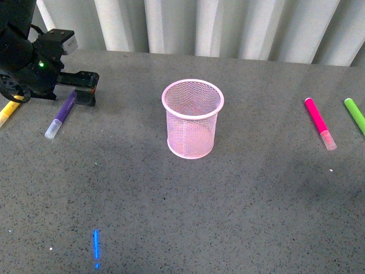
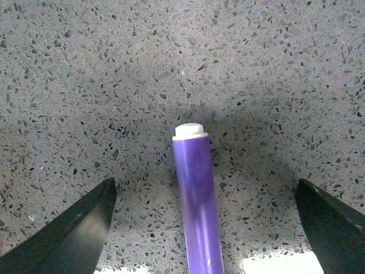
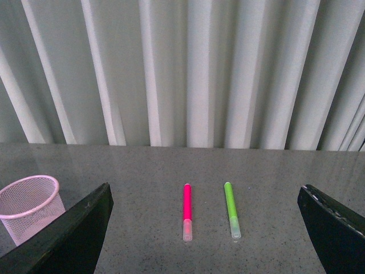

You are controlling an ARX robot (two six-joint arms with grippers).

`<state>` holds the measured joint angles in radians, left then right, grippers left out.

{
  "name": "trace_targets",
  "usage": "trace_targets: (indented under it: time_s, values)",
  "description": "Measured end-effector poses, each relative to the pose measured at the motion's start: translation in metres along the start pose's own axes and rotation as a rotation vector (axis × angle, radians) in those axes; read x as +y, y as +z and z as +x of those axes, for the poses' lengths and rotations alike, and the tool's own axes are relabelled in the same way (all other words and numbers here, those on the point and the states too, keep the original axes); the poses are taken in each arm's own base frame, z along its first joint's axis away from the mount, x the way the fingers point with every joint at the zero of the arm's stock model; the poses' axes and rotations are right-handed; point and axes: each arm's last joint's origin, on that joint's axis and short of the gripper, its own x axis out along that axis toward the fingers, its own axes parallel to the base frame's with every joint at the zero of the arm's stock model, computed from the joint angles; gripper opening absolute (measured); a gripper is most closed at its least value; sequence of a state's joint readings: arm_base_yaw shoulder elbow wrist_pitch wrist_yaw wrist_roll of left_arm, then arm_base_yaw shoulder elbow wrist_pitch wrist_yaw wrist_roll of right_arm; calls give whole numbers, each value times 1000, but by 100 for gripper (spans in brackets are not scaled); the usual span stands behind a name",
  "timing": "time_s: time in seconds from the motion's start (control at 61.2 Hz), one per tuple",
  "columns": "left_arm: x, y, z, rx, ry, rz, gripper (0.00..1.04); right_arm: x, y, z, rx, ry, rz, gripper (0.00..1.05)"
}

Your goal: Insert purple and pink pens into pink cup

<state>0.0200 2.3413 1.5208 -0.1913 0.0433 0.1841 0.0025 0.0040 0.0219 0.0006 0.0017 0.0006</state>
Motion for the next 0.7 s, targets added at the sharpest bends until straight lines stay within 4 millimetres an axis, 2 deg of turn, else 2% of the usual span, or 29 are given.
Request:
trace_targets:
  time_s: [0.506, 0.588, 0.702]
  values:
    - [-6, -9, -9, 84, 6, 3, 20, 0, 0, 0, 0, 0, 0, 98]
    - [-7, -11, -12, 69, 12, -13, 13, 0, 0, 0, 0, 0, 0, 98]
    - [-12, -16, -17, 16, 1, -45, 13, 0, 0, 0, 0, 0, 0, 98]
